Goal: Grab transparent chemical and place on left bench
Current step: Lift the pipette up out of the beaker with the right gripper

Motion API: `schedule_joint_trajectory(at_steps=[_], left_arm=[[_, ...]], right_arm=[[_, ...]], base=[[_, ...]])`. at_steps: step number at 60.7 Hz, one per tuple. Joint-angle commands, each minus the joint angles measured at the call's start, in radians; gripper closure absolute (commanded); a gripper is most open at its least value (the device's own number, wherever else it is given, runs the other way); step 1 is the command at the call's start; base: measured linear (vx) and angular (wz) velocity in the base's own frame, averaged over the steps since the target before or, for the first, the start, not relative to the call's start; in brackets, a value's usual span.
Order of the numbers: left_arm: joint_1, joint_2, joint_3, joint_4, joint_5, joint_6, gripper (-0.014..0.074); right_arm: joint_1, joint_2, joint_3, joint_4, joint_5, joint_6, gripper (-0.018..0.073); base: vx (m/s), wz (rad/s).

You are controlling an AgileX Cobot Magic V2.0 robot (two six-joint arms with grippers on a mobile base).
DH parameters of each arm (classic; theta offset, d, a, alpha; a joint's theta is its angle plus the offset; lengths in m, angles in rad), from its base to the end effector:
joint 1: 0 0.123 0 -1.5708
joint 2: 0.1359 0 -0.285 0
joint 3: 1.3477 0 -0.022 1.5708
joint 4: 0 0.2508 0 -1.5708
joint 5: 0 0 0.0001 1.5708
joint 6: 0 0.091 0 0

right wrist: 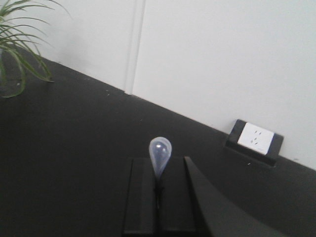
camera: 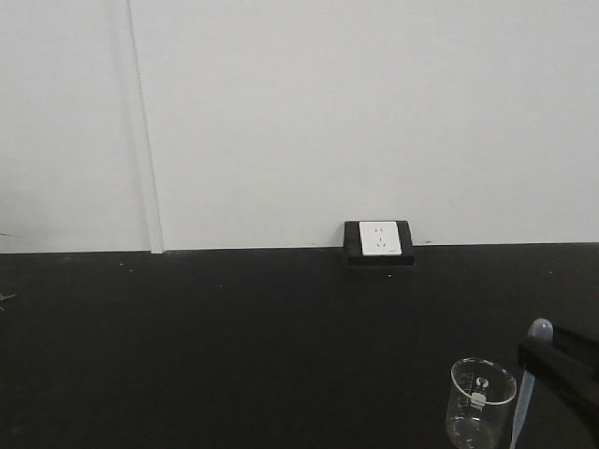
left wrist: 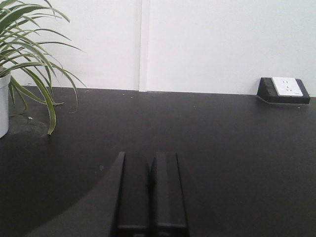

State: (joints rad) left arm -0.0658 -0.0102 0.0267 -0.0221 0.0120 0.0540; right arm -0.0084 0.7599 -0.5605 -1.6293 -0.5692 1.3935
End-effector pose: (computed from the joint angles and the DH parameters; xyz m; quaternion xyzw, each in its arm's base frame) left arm 0.0566 -0.0038 0.2036 0.0336 0.6852 -0.0124 0.7274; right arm 0.1499 0.0476 0.3278 -0.2680 0.7007 0.1310 0.6481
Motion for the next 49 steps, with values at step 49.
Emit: schedule_joint_trajectory(at_steps=[49], left_arm=[[-0.002, -0.019, 0.016, -0.001, -0.078, -0.008, 0.06]], right_arm=[[-0.005, -0.35, 0.261, 0.106, 0.079, -0.028, 0.0563]], base=[[0.0, 0.0]])
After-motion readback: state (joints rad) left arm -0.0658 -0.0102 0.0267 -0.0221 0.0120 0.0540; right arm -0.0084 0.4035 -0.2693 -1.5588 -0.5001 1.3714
